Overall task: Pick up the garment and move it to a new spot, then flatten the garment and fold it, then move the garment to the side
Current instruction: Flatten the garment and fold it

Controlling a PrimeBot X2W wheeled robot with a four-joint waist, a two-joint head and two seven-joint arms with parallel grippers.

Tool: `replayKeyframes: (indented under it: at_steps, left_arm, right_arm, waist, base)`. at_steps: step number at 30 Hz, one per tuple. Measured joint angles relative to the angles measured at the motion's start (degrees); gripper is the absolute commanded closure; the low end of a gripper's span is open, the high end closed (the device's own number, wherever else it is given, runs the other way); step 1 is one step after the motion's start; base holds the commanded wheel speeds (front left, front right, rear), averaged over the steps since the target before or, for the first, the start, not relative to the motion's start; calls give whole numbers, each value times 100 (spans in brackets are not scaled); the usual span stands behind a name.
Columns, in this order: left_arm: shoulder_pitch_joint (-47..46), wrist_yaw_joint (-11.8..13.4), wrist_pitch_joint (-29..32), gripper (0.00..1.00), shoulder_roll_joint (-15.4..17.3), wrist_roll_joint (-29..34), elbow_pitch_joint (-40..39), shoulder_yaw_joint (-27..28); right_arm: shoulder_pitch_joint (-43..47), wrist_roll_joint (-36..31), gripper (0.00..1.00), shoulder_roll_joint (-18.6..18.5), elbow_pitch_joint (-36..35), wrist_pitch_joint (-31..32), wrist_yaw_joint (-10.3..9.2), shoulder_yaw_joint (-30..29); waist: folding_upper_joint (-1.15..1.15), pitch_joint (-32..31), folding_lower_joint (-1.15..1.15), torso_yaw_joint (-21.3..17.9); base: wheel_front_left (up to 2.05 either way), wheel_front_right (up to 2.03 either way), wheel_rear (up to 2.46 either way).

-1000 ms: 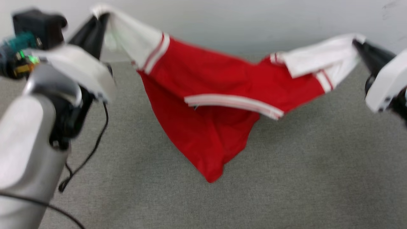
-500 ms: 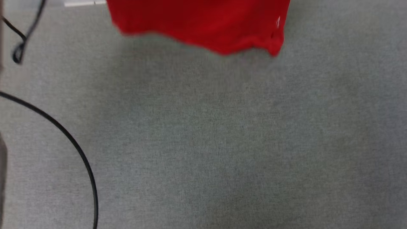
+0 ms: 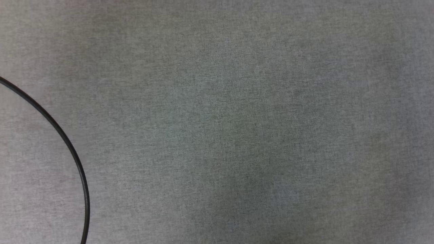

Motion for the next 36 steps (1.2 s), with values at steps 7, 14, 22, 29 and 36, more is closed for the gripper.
replayKeyframes:
  at_steps: [7, 14, 22, 29, 36]
  left_arm:
    - [383, -220, -133, 100, -168, -261, 917, 3]
    - [1160, -428, -386, 100, -433, -537, 1714, -63]
    - [2730, -570, -943, 100, -716, -808, 2220, -172]
    - [4385, -602, -1161, 100, -689, -943, 1866, -110]
    - [6134, -242, -1167, 100, -542, -820, 469, 266]
  right_arm:
    - [234, 339, 100, 163, 738, -312, -1, 582]
    - [999, 784, 100, 183, 1303, -487, -1, 1015]
    - [2636, 1417, 100, -31, 1400, -921, -1, 1470]
    - [4254, 1863, 100, -280, 1044, -1307, -1, 1731]
    - [5525, 2087, 100, -477, 534, -1567, 0, 1719]
  waist:
    - [0, 99, 0, -43]
    - [0, -34, -1, 22]
    - [0, -597, -1, 162]
    - [0, -1399, -2, 206]
    - [0, -2140, -3, 201]
  base:
    - [0, 0, 0]
    - [0, 0, 0]
    - [0, 0, 0]
    - [0, 0, 0]
    - [0, 0, 0]
